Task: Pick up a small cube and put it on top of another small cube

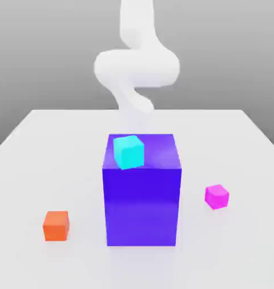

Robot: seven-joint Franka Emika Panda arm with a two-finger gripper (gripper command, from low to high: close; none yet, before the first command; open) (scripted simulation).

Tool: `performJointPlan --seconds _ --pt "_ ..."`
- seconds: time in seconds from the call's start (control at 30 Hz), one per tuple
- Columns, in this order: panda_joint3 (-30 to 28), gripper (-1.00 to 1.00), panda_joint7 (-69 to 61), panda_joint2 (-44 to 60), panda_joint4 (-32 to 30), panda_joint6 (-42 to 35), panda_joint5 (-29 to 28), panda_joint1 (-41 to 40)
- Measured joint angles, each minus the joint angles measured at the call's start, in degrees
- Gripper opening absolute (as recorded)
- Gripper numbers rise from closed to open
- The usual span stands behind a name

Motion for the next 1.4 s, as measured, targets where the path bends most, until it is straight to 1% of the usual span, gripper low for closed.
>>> performJointPlan --seconds 0.4,0.6,0.73,0.87,0.93,1.03,1.07,1.27,1.4 --pt "0.5 0.00 -31.4 20.0 -18.8 16.8 0.6 21.9" --pt "1.9 0.00 -46.8 29.7 -28.0 25.0 1.2 31.5" --pt "3.9 0.00 -56.9 36.2 -34.1 30.4 1.4 36.9" --pt "3.9 0.00 -58.0 44.1 -34.3 36.9 -0.5 38.1" --pt "2.4 0.00 -57.3 48.2 -33.6 40.3 -1.7 39.3" --pt "0.4 0.00 -57.1 54.4 -32.5 45.4 -1.9 41.3" --pt "0.2 -1.00 -57.3 55.8 -32.3 46.4 -1.6 41.5" --pt "0.0 -1.00 -57.2 56.5 -32.2 46.9 -1.7 41.7" --pt "1.1 -1.00 -57.6 50.8 -33.2 42.2 -1.2 40.7"
